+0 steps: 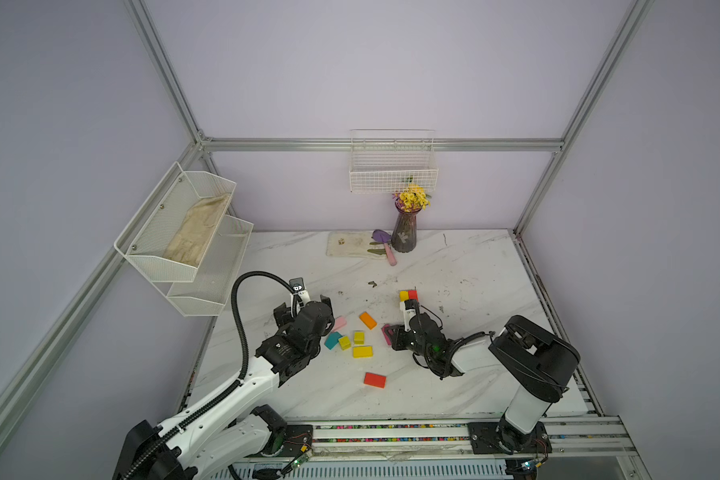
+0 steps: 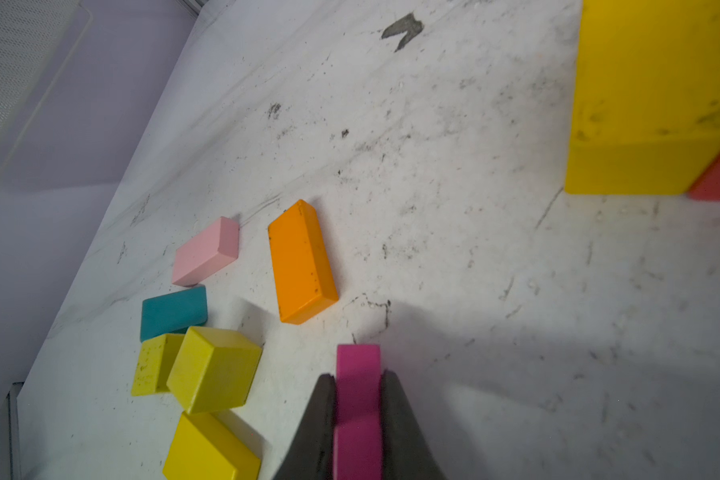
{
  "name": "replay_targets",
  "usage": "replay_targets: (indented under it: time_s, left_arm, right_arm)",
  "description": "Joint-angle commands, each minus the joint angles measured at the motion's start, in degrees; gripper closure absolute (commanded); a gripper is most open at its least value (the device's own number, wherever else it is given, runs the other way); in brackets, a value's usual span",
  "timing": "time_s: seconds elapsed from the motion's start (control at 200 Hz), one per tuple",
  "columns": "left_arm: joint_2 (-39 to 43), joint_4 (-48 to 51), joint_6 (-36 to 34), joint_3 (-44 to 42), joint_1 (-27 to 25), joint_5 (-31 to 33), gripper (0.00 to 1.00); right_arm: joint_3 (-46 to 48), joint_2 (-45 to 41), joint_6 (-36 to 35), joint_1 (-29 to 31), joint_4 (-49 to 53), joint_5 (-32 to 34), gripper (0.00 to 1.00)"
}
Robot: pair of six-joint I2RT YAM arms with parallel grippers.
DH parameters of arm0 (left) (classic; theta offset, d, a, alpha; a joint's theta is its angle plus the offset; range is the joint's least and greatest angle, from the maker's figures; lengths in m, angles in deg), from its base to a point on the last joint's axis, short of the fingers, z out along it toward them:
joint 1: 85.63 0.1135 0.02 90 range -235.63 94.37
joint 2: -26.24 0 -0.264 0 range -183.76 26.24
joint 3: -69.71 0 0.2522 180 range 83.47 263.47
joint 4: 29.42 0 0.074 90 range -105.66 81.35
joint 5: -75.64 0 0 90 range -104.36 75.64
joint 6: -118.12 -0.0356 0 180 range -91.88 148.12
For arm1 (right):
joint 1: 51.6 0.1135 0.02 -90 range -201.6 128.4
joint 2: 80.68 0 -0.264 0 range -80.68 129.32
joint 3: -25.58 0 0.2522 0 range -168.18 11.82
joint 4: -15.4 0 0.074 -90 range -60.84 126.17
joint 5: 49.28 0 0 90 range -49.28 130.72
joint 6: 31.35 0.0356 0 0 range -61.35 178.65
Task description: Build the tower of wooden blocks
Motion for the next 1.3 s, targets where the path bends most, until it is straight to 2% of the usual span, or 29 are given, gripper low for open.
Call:
replay_targets:
  time_s: [0.0,0.03,0.3,0.38,0.545,0.765,0.925,1.135,1.29]
  left_arm:
    - [0.20,-0.76,0.63,5.65,0.24,0.32,0.00]
    - [0.20,-0.78,0.63,5.64,0.28,0.32,0.00]
    - [-0.33,-0.87,0.63,5.81,0.23,0.11,0.00]
    - [-0.33,-0.93,0.54,5.80,0.22,-0.06,0.01]
    - [-0.11,-1.08,0.45,5.74,0.26,-0.17,0.01]
    - [-0.24,-2.15,-0.36,5.53,0.24,-1.01,0.01]
    - [-0.81,-6.78,-4.66,4.28,0.20,-5.14,0.01]
    - [-2.60,-18.10,-10.55,-0.31,0.19,-14.27,0.00]
    - [-6.85,-15.90,-15.24,3.92,0.24,-26.76,0.01]
  right_arm:
    - [2.66,4.44,-0.65,-0.98,11.23,0.99,0.80]
    - [2.50,4.55,-0.45,-0.97,11.35,1.23,0.77]
    - [1.35,3.31,-0.67,-1.31,13.85,2.34,0.68]
    - [0.74,2.09,-1.03,-1.30,15.49,2.89,0.61]
    - [-0.65,-1.25,-1.49,-1.24,20.44,6.97,0.49]
    - [-1.47,-6.72,-1.83,-1.25,26.68,12.38,0.44]
    - [-2.64,-12.99,-2.70,-1.24,29.49,12.42,0.40]
    - [-7.49,-23.93,-2.63,-1.25,29.72,12.54,0.31]
    - [-12.62,-29.07,-8.02,-2.26,29.62,19.81,0.28]
